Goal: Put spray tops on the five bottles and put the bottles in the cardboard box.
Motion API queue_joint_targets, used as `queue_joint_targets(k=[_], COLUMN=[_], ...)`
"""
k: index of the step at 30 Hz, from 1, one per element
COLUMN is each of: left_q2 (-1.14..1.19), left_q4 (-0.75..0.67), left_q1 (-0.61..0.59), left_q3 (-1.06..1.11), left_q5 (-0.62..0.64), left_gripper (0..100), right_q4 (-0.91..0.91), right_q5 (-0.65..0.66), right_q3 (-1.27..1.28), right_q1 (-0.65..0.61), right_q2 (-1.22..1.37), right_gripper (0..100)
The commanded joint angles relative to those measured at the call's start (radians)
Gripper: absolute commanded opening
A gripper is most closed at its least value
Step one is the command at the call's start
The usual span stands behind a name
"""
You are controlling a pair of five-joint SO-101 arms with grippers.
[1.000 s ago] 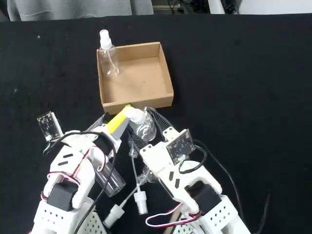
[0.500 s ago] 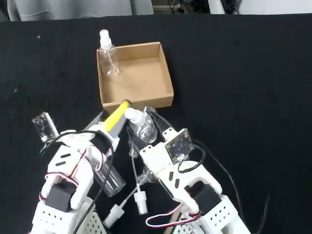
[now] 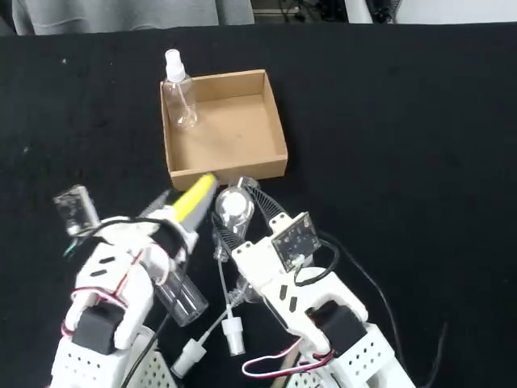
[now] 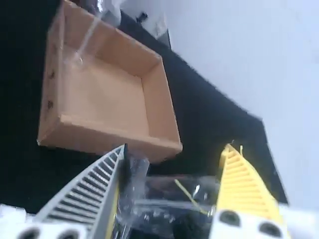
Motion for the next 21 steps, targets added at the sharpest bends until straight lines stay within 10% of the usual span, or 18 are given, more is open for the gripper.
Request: queue_joint_targets(k=[1, 21], left_q2=[-0.044, -0.038], left_q4=[0.002, -0.048], left_q1=[-0.099, -0.418], left_q3=[-0.076, 0.004], left_q5=[0.026, -0.144], left_gripper=[28, 28], right_q4=[0.008, 0.037], right_q5=[-0.003, -0.009], right_q3=[-0.004, -0.004], right_q1=[-0.011, -0.011], right_q2=[-0.134, -0.137], right_gripper=[10.6, 10.6])
